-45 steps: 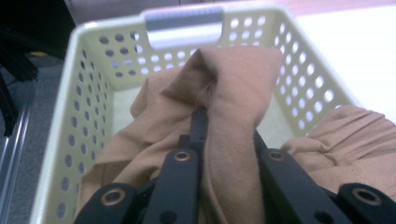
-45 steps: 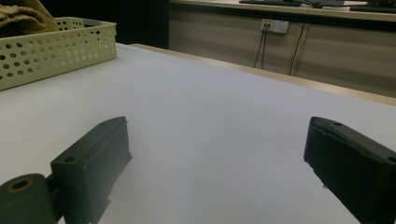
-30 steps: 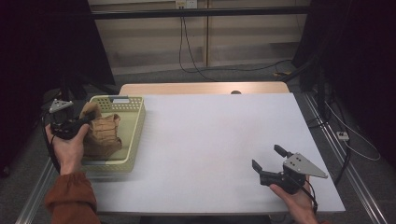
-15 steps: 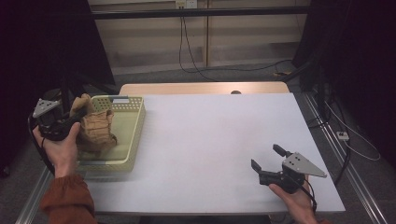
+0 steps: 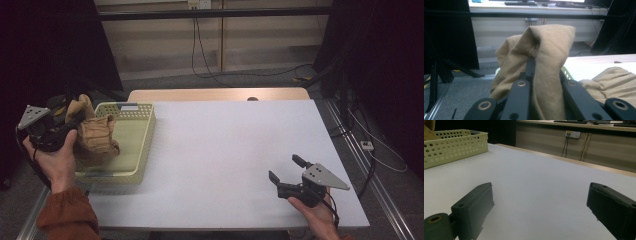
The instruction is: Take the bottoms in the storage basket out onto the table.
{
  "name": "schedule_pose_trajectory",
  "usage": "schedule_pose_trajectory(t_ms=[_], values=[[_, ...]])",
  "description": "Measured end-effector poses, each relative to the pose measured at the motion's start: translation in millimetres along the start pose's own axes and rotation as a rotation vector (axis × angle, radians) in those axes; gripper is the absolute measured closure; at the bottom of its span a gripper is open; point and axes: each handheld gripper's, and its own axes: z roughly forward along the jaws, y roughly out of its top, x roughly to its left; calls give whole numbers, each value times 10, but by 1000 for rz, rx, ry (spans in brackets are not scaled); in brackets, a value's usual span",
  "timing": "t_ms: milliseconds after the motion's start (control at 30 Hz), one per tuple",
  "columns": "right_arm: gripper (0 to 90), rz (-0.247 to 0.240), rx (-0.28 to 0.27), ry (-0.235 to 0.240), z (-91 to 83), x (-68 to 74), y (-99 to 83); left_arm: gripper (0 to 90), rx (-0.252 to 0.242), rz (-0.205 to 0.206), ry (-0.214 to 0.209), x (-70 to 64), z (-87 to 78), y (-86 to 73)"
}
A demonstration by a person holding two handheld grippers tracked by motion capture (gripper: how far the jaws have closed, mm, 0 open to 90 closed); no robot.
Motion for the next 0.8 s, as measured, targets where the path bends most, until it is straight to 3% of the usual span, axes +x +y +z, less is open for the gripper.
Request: schedule_pose_trajectory(t_ms=[133, 200, 400, 700, 800], values=[[67, 0, 1, 1, 2, 2, 0, 825, -28, 5, -10, -12, -54, 29], [67, -2, 4, -2, 1, 4, 0, 825, -41, 5, 6, -24, -89, 41], [67, -1, 3, -1, 2, 4, 1, 825, -117, 5, 9, -59, -192, 82], [67, -3, 1, 0, 0, 4, 1, 825, -207, 46, 9, -148, -332, 171], [67, -1, 0, 0, 1, 1, 0, 825, -244, 33, -3, -153, -358, 175]])
